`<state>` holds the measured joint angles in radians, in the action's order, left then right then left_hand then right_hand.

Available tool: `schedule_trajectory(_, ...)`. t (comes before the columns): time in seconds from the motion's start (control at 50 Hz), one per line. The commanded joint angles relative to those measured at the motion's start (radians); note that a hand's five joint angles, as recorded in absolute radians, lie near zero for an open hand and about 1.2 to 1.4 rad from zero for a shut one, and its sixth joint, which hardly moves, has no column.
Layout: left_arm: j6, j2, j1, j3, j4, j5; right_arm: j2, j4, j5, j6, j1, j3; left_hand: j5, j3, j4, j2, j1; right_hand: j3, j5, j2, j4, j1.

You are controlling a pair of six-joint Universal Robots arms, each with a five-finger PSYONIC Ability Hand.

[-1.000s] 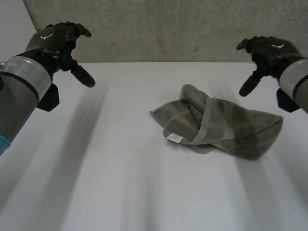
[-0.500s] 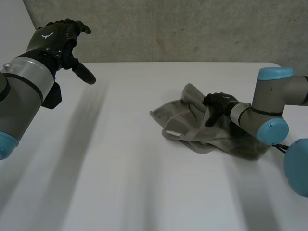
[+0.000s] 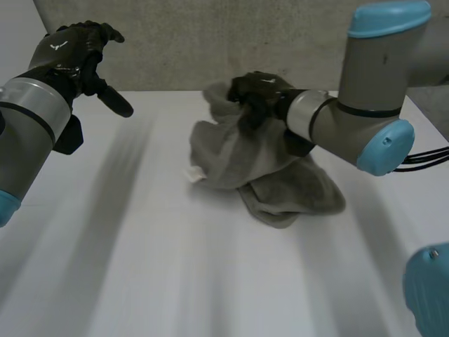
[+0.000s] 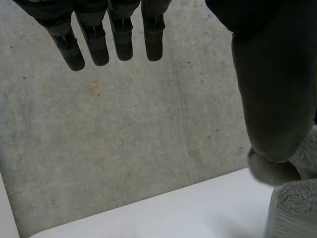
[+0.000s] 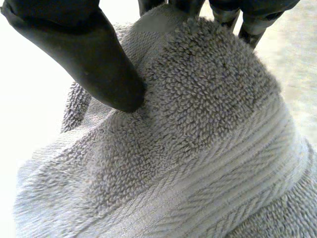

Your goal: Fold the towel.

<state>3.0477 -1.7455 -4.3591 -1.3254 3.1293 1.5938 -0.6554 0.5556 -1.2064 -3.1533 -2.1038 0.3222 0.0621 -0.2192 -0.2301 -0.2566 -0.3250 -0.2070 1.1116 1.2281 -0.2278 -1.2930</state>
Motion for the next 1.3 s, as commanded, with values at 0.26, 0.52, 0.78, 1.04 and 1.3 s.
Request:
schedule_trajectory(0.26,0.000,0.017,-0.011,0.000,0.000,-0.005,-0.170,-0.120,-0.064,0.150,-0.068,0.509,-0.035,0.045,0.056,0.055,0.123,0.032,-1.112,-1.054,0.053,1.118)
schedule_trajectory(0.52,0.008,-0.005,0.027,-0.029,0.000,-0.009,-0.262,-0.140,-0.175,0.194,0.022,0.465,-0.038,0.045,0.056,0.058,0.126,0.032,-1.112,-1.054,0.053,1.118)
schedule_trajectory(0.78,0.129,-0.147,0.147,-0.029,0.000,-0.011,-0.286,-0.207,-0.298,0.338,0.130,0.709,-0.029,0.045,0.056,0.049,0.117,0.032,-1.112,-1.054,0.053,1.118)
schedule_trajectory(1.04,0.329,-0.362,0.213,0.006,0.000,-0.106,-0.414,-0.526,-0.240,0.332,0.177,1.098,-0.041,0.045,0.056,0.061,0.129,0.032,-1.112,-1.054,0.053,1.118)
schedule_trajectory(1.3,0.333,-0.503,0.214,0.095,0.006,-0.132,-0.248,-0.562,-0.199,0.329,0.165,1.032,0.992,0.045,0.056,-0.973,-0.904,0.032,-0.397,-0.339,0.053,0.404)
